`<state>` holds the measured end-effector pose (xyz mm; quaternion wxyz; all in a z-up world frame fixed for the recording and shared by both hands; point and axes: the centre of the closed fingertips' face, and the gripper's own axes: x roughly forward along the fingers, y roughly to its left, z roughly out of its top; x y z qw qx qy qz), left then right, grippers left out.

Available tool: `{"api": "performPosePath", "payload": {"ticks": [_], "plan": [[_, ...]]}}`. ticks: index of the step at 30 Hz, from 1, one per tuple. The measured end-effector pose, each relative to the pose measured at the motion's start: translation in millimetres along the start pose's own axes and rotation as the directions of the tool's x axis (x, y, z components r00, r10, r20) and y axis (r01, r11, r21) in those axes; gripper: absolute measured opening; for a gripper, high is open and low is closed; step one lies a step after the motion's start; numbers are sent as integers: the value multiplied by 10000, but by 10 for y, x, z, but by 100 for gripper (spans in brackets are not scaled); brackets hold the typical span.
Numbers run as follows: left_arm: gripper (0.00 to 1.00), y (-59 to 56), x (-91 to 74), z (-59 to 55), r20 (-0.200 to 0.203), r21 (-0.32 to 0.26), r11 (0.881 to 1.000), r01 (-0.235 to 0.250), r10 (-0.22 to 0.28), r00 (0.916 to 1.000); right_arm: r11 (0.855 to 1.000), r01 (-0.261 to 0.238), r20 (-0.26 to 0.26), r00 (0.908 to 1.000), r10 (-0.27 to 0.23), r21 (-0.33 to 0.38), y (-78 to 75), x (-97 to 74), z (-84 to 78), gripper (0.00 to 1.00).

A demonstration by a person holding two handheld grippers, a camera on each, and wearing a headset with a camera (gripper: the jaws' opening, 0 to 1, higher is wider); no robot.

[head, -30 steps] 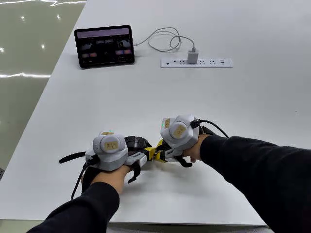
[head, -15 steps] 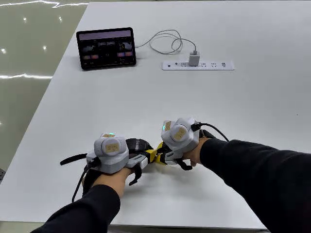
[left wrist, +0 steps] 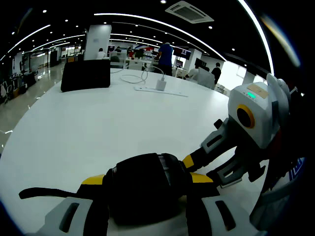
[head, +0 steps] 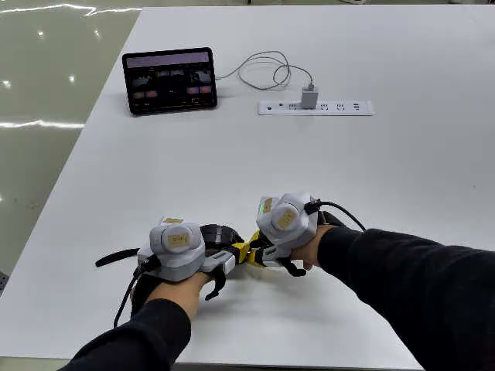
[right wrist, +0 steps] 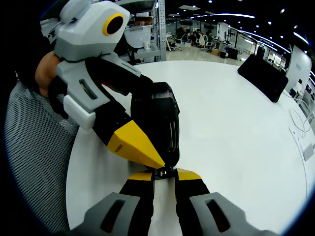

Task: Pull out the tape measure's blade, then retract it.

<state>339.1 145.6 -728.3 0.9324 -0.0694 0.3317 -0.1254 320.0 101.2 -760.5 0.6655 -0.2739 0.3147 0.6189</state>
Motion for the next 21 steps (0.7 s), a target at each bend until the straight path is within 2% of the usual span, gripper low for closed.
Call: {"api": "performPosePath", "payload": {"ticks": [16,18,20,21], "plan": [[61,-7,5,10,67,-14,10000,21,-21,10000,10000,89,-66,9999,-89,-30,3,-2,0,12],[61,-11,3,14,58,56,10000,77,-78,10000,9999,107,-63,9999,-108,-24,12,-1,-1,12],[62,-19,1,44,96,518,9986,127,-132,9999,9999,143,-27,9999,-143,-20,8,-2,-3,12],[62,-18,2,44,69,470,9988,146,-149,9999,9999,147,-1,9999,-147,-53,12,-4,-3,13]]}}
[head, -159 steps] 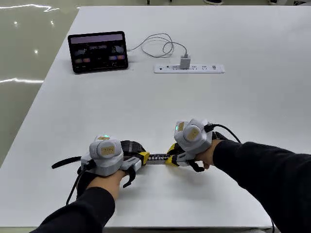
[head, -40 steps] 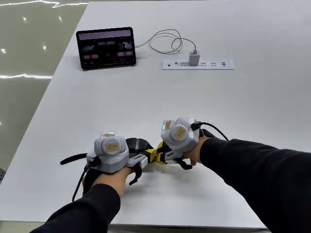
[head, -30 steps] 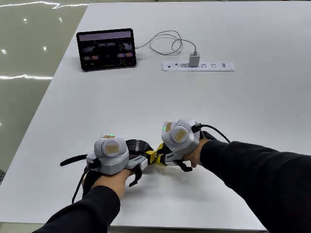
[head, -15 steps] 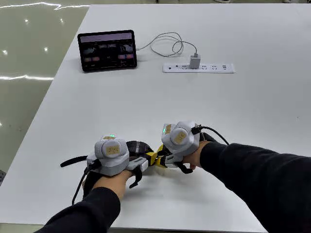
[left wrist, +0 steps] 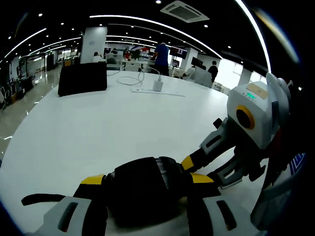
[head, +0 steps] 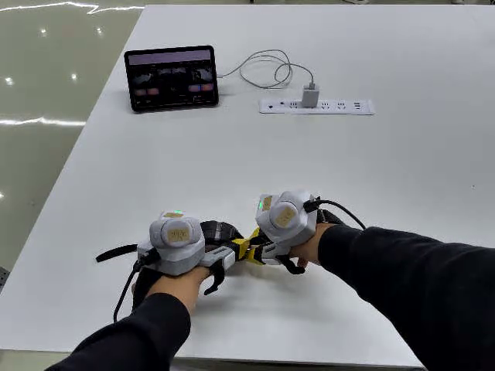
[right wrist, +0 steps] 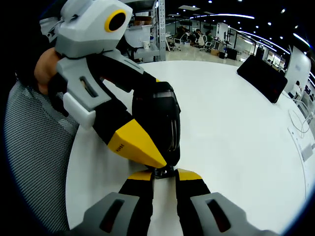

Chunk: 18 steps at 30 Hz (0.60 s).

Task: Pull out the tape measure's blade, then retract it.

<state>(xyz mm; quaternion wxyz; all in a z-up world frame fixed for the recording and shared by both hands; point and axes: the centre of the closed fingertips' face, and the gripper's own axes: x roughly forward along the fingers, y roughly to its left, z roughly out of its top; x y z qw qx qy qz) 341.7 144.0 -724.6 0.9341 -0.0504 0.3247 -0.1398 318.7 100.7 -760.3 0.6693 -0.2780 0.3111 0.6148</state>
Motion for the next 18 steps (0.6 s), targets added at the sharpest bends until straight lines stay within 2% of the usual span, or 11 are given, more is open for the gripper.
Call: {"api": "performPosePath", "payload": {"ticks": [1,3,12,16,18], "plan": [[62,5,-10,9,-54,-143,9999,55,-56,10000,10000,-47,-12,10000,47,-5,11,-4,-5,13],[66,10,-20,41,101,-429,9989,199,-195,9998,10000,-53,-2,10000,53,19,26,-14,-7,15],[97,80,-30,72,195,-447,9985,307,-298,9994,9997,-42,26,10000,42,220,32,-52,-64,25],[100,114,-39,55,129,-771,9965,326,-317,9994,9999,-170,-13,9999,170,19,81,-51,-58,30],[100,111,-41,48,125,-789,9963,343,-334,9994,9996,-259,2,9997,259,-65,111,-42,-46,38]]}}
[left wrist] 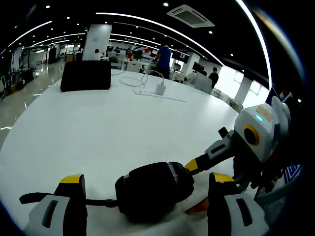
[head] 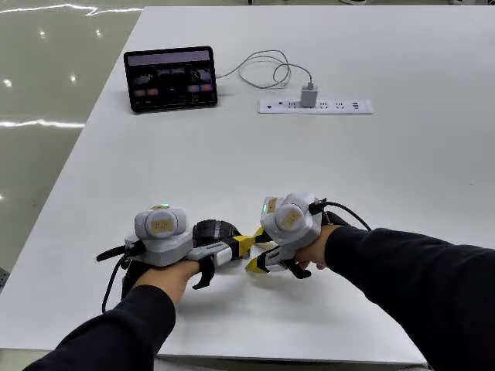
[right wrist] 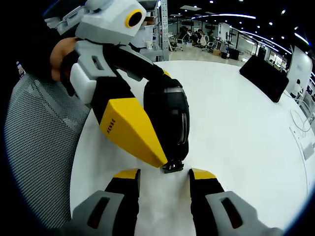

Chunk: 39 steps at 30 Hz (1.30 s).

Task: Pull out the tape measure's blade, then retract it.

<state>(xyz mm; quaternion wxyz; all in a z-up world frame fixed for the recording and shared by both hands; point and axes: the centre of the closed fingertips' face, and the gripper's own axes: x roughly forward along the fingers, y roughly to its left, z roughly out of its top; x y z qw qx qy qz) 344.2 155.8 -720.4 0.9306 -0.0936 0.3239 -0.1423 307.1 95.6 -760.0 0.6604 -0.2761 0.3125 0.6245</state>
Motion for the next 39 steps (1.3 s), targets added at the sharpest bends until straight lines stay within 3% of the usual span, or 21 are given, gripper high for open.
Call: {"api": "performPosePath", "payload": {"ticks": [6,10,13,18,21,24,26,29,32,34,35,37,39], "plan": [[100,1,-24,24,54,241,9997,92,-93,9999,9999,-151,71,9999,150,85,37,10,23,63],[100,-40,-45,83,98,378,9984,420,-424,9991,9984,-234,132,9997,227,523,45,-36,8,73],[100,-40,-63,118,143,370,9975,609,-615,9980,9912,-376,403,9986,328,1271,71,-76,60,84],[100,-53,-94,145,156,583,9943,888,-898,9958,9854,-242,925,9957,86,1686,26,-131,155,96],[100,-41,-96,137,98,895,9912,974,-986,9951,9831,-100,988,9951,-82,1830,-7,-176,162,98],[100,-34,-115,129,122,822,9914,1018,-1031,9946,9773,-52,1174,9929,-202,2120,-19,-209,228,98],[100,-8,-130,163,358,640,9926,1030,-1054,9938,9755,60,1194,9923,-330,2199,-33,-212,234,100],[100,-9,-151,178,390,852,9907,1058,-1094,9932,9755,140,1210,9918,-414,2195,-33,-248,230,100],[100,-45,-177,155,241,1687,9768,1320,-1380,9901,9736,294,1329,9893,-608,2263,-61,-324,229,100],[100,-85,-196,155,272,1726,9737,1489,-1558,9874,9693,435,1460,9860,-807,2419,-98,-382,235,100],[100,-124,-210,120,30,1596,9715,1751,-1779,9840,9659,526,1475,9847,-923,2534,-124,-424,222,100],[100,-102,-220,142,87,1687,9699,1758,-1799,9837,9587,842,1598,9784,-1312,2715,-200,-497,207,100],[100,-106,-236,143,-19,1812,9668,1799,-1826,9832,9556,852,1619,9775,-1350,2822,-212,-547,184,100]]}}
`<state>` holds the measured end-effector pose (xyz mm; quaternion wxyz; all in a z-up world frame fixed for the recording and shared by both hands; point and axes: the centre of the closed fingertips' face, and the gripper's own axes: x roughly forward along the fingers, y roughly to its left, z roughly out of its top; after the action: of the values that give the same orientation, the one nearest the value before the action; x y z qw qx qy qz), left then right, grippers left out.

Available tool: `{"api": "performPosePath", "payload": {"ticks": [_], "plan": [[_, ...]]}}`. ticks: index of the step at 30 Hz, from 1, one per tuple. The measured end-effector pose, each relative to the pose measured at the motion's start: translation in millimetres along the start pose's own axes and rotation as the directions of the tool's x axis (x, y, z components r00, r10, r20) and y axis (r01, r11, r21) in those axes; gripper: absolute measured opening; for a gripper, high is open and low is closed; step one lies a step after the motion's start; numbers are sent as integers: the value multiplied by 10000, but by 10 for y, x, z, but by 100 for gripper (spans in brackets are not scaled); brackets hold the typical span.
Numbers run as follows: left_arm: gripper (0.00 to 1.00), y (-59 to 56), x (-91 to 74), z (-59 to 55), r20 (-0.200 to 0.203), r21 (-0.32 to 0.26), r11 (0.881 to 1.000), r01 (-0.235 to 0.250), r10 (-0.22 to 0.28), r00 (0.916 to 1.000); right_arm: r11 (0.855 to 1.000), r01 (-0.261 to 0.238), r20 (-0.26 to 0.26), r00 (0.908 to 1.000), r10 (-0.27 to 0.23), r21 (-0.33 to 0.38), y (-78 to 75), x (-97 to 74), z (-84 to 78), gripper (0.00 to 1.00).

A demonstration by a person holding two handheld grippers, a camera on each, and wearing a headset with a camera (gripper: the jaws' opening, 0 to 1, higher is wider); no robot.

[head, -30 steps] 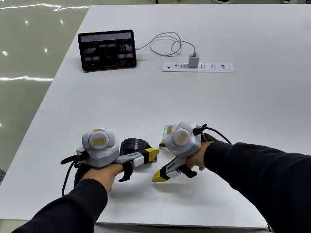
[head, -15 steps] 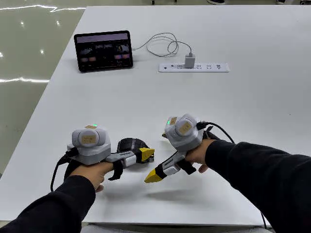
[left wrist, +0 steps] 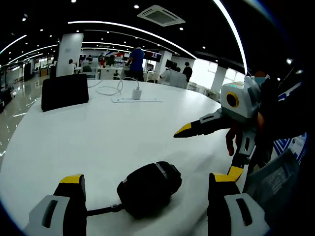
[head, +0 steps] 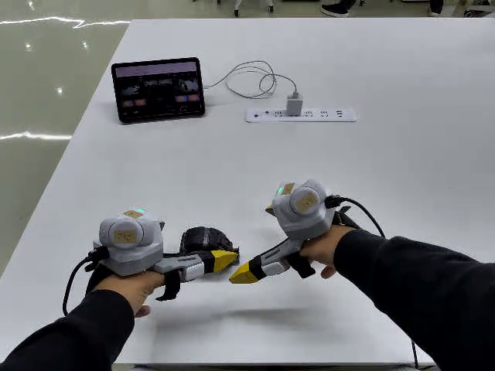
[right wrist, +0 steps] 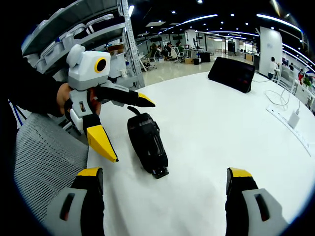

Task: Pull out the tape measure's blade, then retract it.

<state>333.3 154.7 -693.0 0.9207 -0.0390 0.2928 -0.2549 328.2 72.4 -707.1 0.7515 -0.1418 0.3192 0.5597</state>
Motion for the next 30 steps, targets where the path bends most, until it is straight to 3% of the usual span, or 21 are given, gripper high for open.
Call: {"api": "performPosePath", "payload": {"ticks": [4,6,9,11,14,17,22,27,30], "plan": [[100,32,-21,5,-319,43,9999,-118,119,9994,9992,371,65,9993,-372,152,-104,-111,-56,100],[100,45,-46,33,-274,91,9998,-162,165,9995,9978,601,180,9980,-606,269,-149,-185,-72,100],[100,77,-64,45,-294,77,9998,-195,197,9994,9920,845,623,9939,-906,939,-223,-303,-65,100],[100,52,-76,40,-422,19,10000,-47,48,9991,9876,981,945,9894,-1100,1223,-270,-388,-43,100],[100,10,-105,28,-615,75,10000,65,-60,9981,9820,1308,948,9850,-1444,1366,-344,-541,-108,100],[100,-58,-143,91,-223,-511,9974,504,-515,9984,9770,1565,997,9801,-1718,1449,-376,-652,-134,100],[100,42,-195,100,-159,-325,9992,248,-253,9996,9688,1920,1041,9723,-2095,1566,-417,-808,-216,100],[100,95,-257,44,-702,103,9999,-30,37,9975,9586,2203,1079,9643,-2419,1804,-435,-952,-314,100],[100,125,-294,63,-741,202,9996,-196,210,9970,9504,2417,1091,9578,-2660,1956,-457,-1040,-372,100]]}}
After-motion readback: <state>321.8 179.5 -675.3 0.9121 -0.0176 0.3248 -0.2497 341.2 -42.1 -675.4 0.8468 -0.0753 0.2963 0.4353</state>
